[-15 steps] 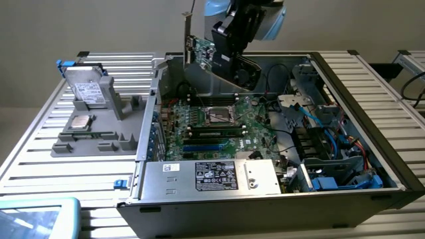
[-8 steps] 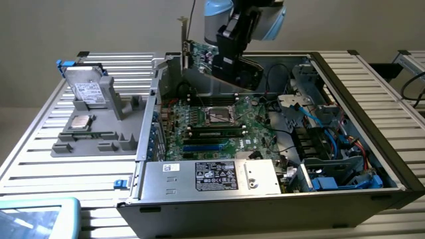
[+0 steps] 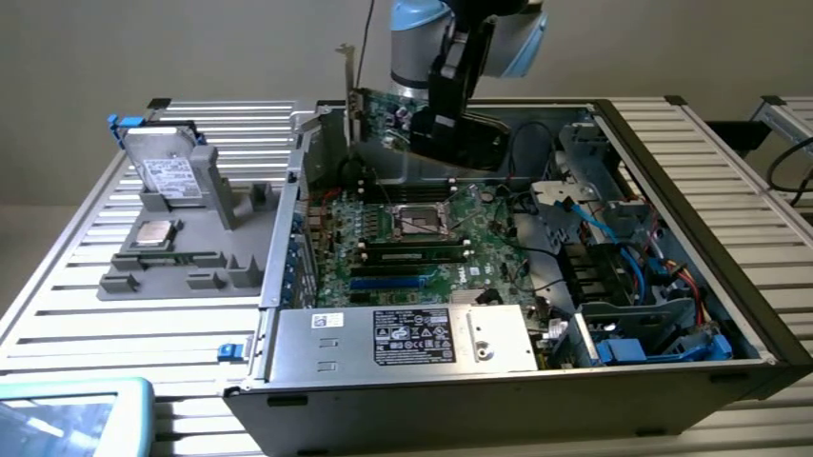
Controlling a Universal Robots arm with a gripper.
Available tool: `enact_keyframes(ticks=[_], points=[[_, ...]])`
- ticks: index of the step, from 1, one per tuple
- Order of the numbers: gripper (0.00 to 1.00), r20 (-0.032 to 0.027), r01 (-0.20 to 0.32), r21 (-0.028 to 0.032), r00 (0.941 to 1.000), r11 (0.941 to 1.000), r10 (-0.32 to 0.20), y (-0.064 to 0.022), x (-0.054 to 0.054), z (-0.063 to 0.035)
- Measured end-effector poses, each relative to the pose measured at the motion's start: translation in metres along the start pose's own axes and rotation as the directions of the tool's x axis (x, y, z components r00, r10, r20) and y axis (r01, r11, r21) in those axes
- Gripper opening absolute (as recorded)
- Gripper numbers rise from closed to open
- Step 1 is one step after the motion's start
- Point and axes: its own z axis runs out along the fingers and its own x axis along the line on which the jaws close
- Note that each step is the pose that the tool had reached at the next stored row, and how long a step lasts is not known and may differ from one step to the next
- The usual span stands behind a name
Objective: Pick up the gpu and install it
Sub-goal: 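Insert the gpu into the slot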
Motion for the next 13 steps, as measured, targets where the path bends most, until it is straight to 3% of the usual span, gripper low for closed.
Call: enact_keyframes(ticks=[6,13], points=[[0.27,0.0021,0.093,0.0255,0.9957,0.9954,-0.093,-0.0001,0.0,0.001],[0.27,0.0006,0.203,0.0464,0.9791,0.978,-0.203,-0.0003,-0.0001,0.0027]])
